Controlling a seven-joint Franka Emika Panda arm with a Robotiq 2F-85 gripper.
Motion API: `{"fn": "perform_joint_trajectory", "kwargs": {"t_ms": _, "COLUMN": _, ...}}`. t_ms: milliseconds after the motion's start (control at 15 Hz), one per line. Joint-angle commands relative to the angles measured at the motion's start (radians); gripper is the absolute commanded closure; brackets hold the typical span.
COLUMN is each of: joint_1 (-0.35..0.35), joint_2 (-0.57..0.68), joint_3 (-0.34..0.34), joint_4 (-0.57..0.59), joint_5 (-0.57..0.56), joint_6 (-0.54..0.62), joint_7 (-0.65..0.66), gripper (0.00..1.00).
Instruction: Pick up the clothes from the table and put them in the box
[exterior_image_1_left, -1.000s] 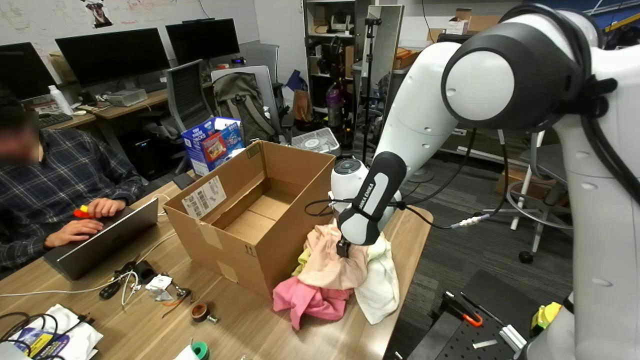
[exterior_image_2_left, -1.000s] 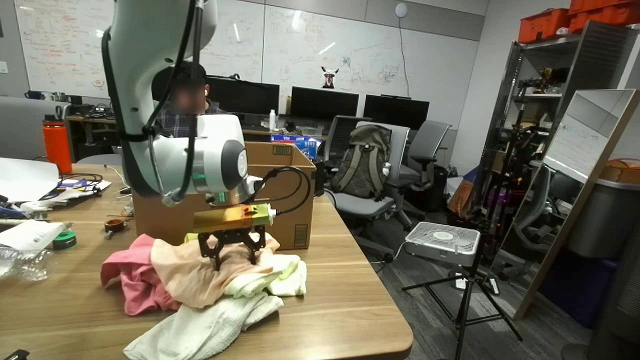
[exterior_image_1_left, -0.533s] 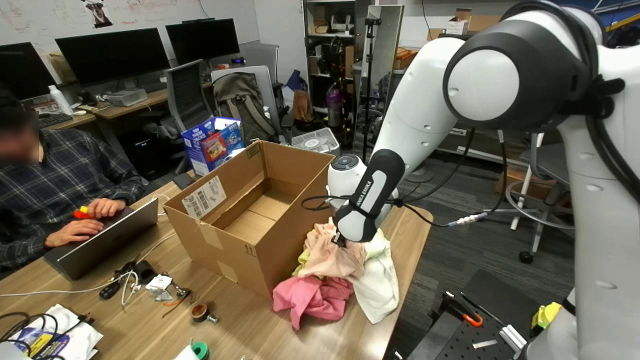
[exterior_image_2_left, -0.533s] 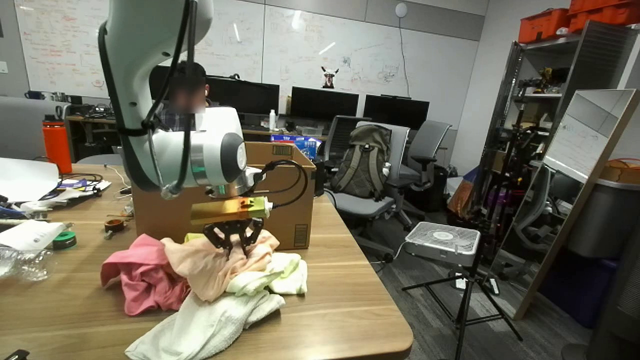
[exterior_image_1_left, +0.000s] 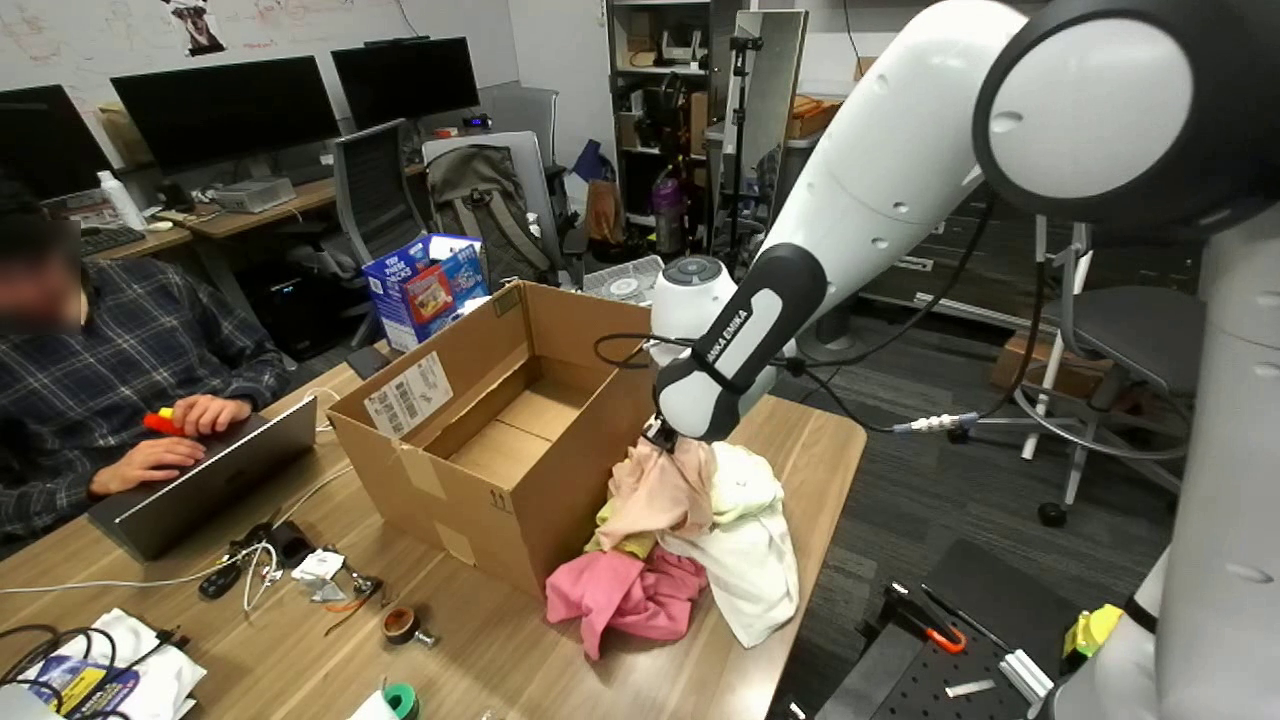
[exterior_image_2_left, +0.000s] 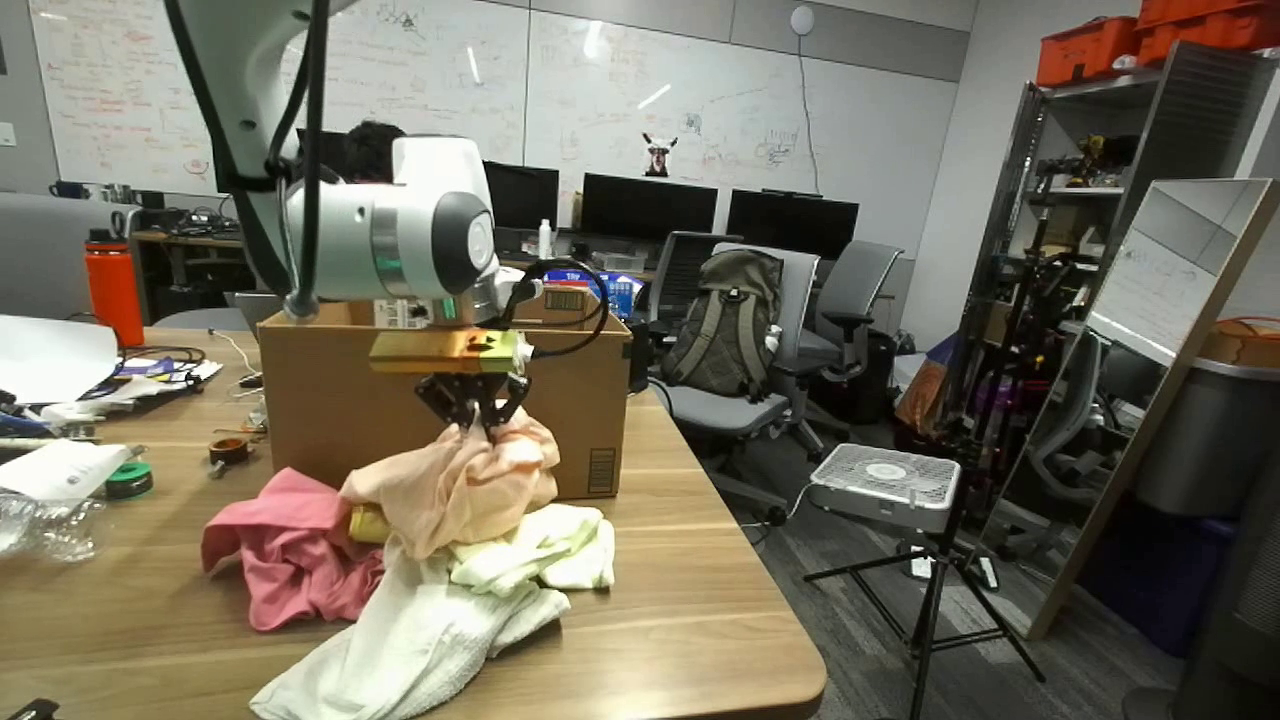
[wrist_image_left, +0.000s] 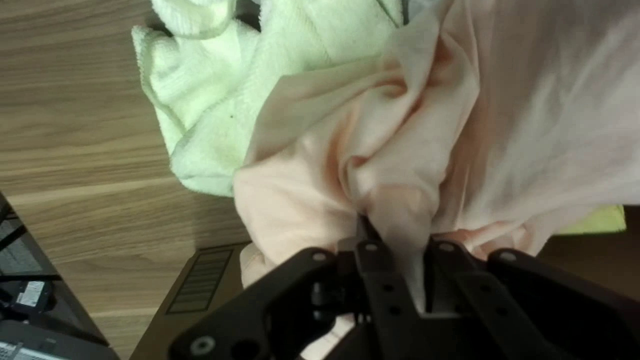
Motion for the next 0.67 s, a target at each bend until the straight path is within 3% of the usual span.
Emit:
{"fn": "perform_joint_trajectory", "kwargs": {"t_ms": 0, "joint_1": 0.004, "joint_2": -0.158, "joint_3": 0.003, "joint_4": -0.035, "joint_5": 0.022, "joint_6": -0.063, "joint_7": 0.072, "gripper": 0.96}}
{"fn": "perform_joint_trajectory", "kwargs": {"t_ms": 600, "joint_1": -0.015, "joint_2": -0.440, "joint_3": 0.072, "joint_4": -0.039, "joint_5": 0.061, "joint_6": -0.166, "joint_7": 0.212, "gripper": 0.96}}
